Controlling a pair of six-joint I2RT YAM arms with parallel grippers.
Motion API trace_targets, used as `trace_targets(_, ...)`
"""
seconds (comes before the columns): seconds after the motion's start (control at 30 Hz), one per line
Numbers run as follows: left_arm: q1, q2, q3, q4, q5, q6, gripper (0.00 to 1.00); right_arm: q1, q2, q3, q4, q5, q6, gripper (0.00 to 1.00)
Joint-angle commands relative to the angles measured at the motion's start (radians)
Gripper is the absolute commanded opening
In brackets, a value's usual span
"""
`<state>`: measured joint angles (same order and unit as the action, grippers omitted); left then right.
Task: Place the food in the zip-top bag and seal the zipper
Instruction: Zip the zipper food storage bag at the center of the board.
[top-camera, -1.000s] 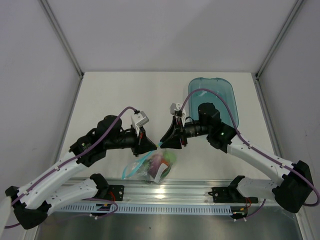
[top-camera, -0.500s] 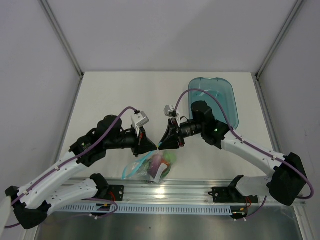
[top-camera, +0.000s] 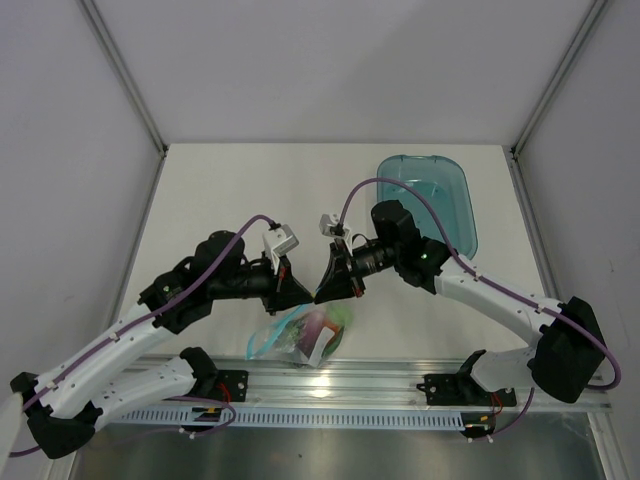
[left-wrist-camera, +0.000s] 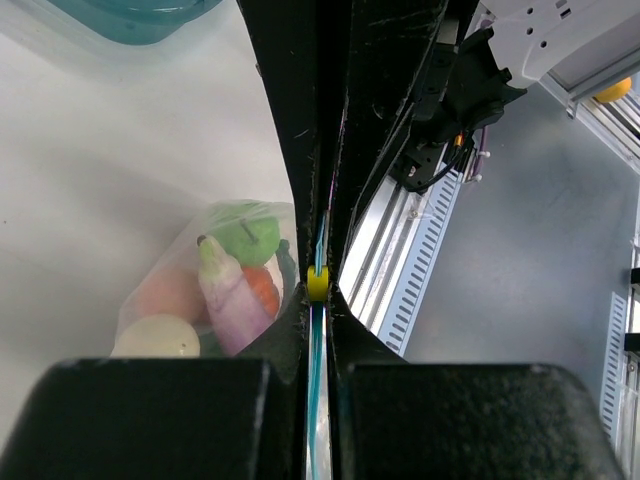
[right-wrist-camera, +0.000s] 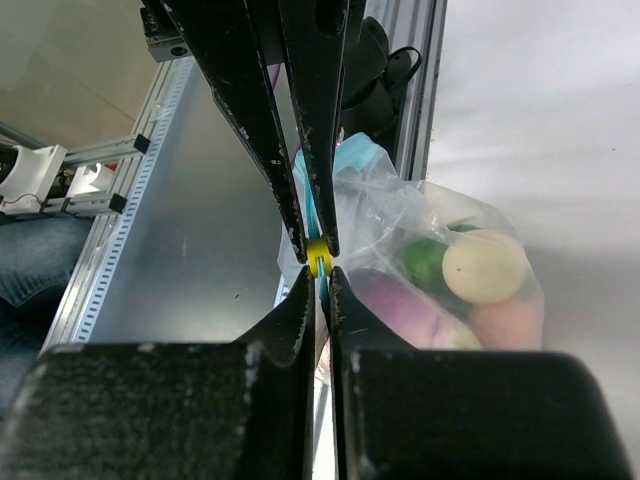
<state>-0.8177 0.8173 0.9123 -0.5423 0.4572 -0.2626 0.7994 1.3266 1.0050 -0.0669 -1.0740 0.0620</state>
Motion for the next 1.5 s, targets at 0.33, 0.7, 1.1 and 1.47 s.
trace_targets(0.33, 0.006, -0.009, 0.007, 0.031, 0.017, -0.007, 0.01, 0.014, 0.0, 0.05, -0.048, -0.012, -0.057, 0.27)
trace_targets(0.7, 0.006, -0.009, 0.01, 0.031, 0.023, -0.006, 0.01, 0.018, 0.006, 0.057, -0.03, 0.036, -0.034, 0.0)
trace_targets(1.1, 0.008, -0.015, -0.001, 0.022, 0.008, -0.013, 0.01, -0.017, -0.058, -0.043, 0.197, 0.269, 0.195, 0.0)
trace_targets(1.47, 0.006, -0.058, 0.007, -0.015, -0.017, -0.02, 0.01, -0.057, -0.122, -0.109, 0.262, 0.313, 0.275, 0.0)
